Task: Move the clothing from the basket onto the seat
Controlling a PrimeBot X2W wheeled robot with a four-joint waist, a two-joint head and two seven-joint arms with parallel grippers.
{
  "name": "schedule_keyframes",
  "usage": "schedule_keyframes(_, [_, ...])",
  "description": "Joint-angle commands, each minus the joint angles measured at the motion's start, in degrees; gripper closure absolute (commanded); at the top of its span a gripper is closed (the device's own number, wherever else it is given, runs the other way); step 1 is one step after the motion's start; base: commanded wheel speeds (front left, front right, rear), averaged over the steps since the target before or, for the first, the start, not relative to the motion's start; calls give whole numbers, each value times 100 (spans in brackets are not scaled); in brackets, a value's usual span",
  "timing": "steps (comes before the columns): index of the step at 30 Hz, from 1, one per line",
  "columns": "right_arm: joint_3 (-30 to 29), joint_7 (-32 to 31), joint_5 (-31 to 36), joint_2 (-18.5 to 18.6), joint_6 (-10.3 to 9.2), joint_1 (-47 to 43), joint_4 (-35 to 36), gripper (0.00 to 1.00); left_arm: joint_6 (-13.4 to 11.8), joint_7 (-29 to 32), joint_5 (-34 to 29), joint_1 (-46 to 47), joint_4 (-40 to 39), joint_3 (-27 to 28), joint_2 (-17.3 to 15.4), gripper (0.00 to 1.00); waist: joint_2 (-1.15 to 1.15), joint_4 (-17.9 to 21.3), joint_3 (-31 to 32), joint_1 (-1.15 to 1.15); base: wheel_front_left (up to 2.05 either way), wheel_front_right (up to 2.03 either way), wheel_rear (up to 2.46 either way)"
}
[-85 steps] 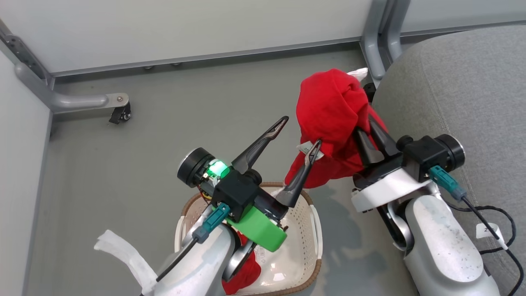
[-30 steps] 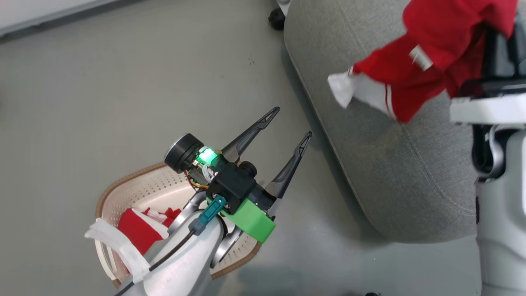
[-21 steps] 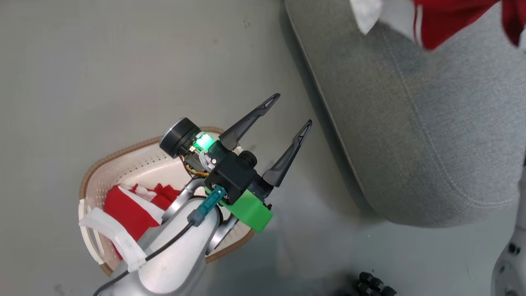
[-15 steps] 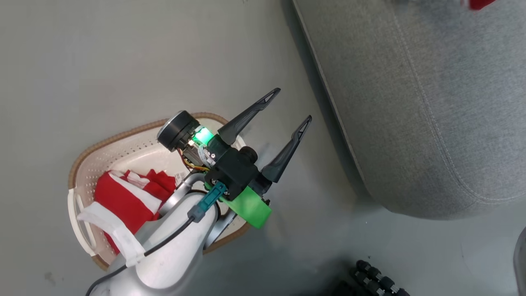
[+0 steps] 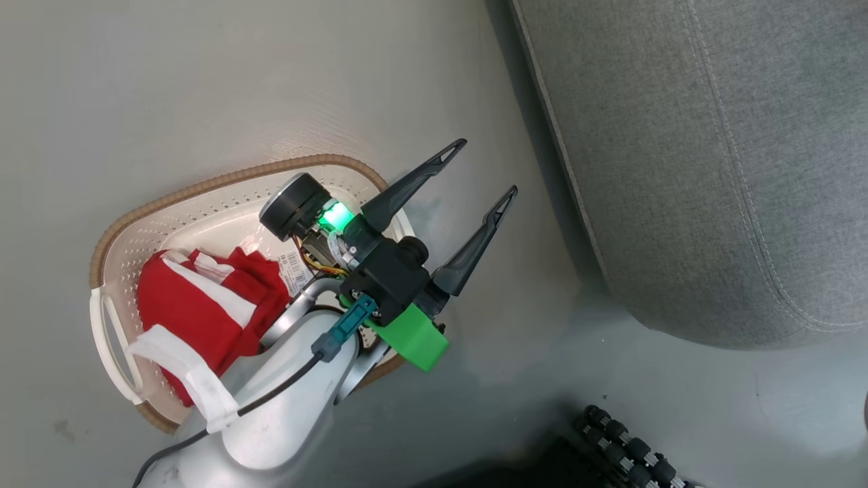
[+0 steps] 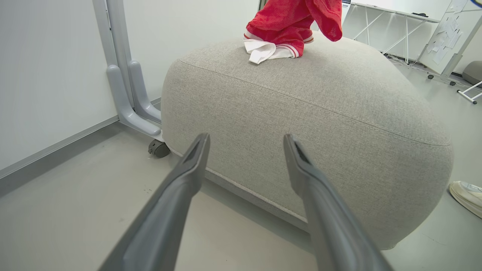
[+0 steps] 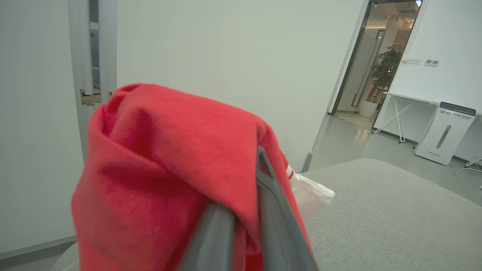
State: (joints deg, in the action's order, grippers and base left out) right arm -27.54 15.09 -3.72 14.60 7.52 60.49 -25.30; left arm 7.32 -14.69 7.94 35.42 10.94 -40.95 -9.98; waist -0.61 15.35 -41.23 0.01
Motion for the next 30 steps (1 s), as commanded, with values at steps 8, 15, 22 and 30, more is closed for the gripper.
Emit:
schedule_keyframes(8, [-140,12,-6,-270,-6,-440,-578,100,-59,7,73,108,4,-9,-74,0,61,-58,-49,-1,0,0,0])
schedule_keyframes(15, [-203,12,-67,-441,-6,-706,-808,100,-79,-4,96,164,16,-28,-72,0,61,-79,-9,-1,0,0,0])
schedule_keyframes(22, [-161,12,-118,-526,-6,-907,-875,0,-112,-25,139,85,69,-35,-92,0,61,-68,195,-1,0,0,0])
schedule_keyframes(30, [167,12,-124,-620,-6,-1740,-544,0,-161,-49,282,-184,170,-9,17,0,61,-20,837,-1,0,0,0])
